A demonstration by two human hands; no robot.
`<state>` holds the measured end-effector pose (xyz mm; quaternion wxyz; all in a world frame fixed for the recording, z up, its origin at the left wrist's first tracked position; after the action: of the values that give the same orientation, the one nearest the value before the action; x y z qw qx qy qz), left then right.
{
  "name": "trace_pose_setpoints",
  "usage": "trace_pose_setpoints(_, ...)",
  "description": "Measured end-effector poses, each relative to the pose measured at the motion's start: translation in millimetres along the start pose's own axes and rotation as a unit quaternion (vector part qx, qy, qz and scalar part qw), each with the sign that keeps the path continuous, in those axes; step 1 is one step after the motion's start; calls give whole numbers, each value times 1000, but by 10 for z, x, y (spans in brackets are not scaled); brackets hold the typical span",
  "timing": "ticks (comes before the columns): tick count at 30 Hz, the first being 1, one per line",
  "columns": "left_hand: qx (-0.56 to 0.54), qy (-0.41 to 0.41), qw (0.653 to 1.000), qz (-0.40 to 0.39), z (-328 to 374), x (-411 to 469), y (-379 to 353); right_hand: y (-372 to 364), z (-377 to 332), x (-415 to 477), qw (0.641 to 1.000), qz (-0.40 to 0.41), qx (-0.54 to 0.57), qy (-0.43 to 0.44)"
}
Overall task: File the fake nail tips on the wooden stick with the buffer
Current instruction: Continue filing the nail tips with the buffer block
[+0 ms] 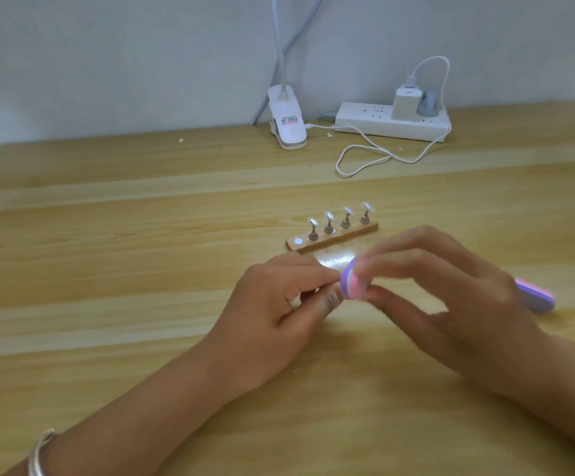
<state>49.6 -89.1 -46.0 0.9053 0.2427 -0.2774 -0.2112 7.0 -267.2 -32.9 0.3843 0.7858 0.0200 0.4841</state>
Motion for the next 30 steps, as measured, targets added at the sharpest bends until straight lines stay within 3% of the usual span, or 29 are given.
trace_pose_setpoints(2, 1, -8, 1000, -8, -8, -5, -10, -49, -38, -16, 1000, -14, -13, 25)
trace_pose_setpoints(7, -13, 4, 1000, -1, -8, -1, 0, 46, 92, -8, 1000, 7, -19, -20)
trace_pose_setpoints(11, 6, -24, 1000, -10, -9, -2, -6, -43, -37, -27, 999, -16, -14, 32)
trace_pose_setpoints(14, 22, -17, 1000, 5, -10, -9, 1, 40, 125, -5, 998, -19, -59, -2)
trace_pose_setpoints(17, 64, -40, 997, 3, 9, -8, -24, 96, 139, -8, 999, 6, -26, -36)
trace_pose_setpoints(21, 91, -58, 994, 29, 5, -14, 9, -37, -13, -36, 999, -43, 2, 31)
trace_pose_setpoints(27, 103, -45, 991, 68, 39, -17, 11, 170, 217, 11, 998, 8, -3, -65)
trace_pose_setpoints(30, 113, -58, 991, 46, 32, -22, 3, 61, 26, -9, 1000, -9, 8, -10)
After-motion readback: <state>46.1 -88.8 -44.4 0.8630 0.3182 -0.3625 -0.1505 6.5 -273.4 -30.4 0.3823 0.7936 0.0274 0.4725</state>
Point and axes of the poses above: each hand's wrist, its own x-axis towards the middle knuckle, its own y-axis out of the back of the hand, z = x × y, the point moved 3 cm from there along x, towards the middle knuckle, and after that the axes turned 3 degrees about y, right-handed, at the moved point
